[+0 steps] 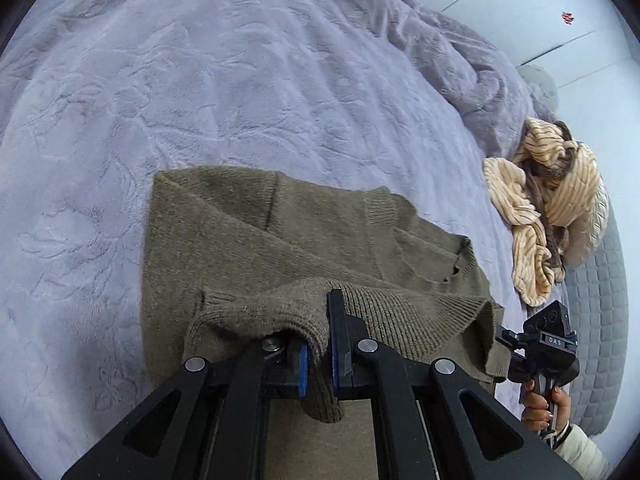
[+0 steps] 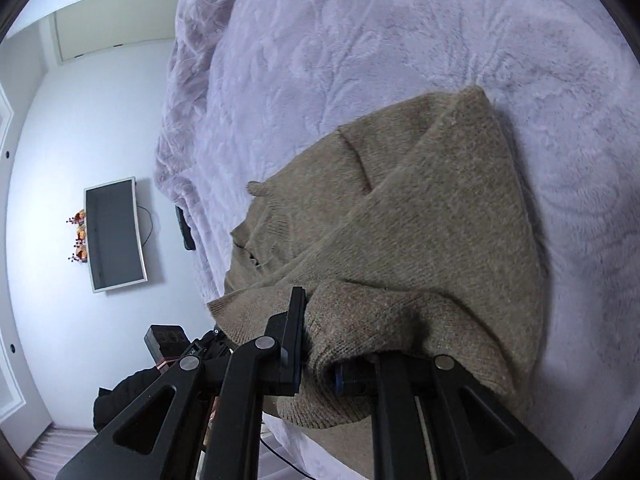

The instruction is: Fold small clothes

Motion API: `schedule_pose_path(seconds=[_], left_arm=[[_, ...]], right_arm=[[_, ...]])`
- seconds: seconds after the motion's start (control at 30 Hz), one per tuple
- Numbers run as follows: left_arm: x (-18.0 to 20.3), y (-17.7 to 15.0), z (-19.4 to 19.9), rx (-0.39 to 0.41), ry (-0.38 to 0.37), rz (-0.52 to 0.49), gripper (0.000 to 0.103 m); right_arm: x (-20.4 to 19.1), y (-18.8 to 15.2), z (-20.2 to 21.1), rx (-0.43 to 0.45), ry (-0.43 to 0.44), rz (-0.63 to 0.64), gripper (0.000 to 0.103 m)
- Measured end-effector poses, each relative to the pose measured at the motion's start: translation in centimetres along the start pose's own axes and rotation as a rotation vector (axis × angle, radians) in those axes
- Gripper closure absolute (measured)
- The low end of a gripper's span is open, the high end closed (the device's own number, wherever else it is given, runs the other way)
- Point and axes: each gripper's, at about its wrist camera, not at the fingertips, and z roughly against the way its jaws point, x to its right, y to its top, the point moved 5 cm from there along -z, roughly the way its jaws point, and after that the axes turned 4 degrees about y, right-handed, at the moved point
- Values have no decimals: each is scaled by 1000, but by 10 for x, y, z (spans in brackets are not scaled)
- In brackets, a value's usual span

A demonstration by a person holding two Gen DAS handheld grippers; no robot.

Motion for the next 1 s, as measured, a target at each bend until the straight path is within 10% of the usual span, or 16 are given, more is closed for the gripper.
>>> schedule_pose_path(seconds=[0.13, 0.2, 0.27, 0.4, 0.57, 0.73, 0.8, 0.9, 1.0], left_arm=[[1, -4, 14, 11, 66, -25, 95], [7, -9, 29, 33, 102, -60, 77], [10, -17, 44, 62, 139, -83, 16], [14, -32, 56, 56, 142, -116, 15], [17, -42, 26, -17, 158, -135, 15], [27, -7, -4, 32, 206, -131, 15], [26, 12, -7, 55, 196, -89, 15], [28, 32, 9, 117, 234, -96, 15], [25, 33, 26, 133, 291, -151, 8]], right_arm=[[-8, -6, 7, -13, 19, 19, 64], [-19, -16, 16, -18, 34, 61, 52], [-28, -25, 24, -27, 64, 89, 52], [-34, -37, 26, -40, 125, 95, 56], [-40, -34, 11, -34, 131, 112, 92], [-45, 3, 10, 67, 65, 116, 92], [-43, 21, 11, 100, -7, 103, 86], [-52, 32, 19, 108, -145, 163, 35], [-72, 22, 31, 111, -229, 320, 33]])
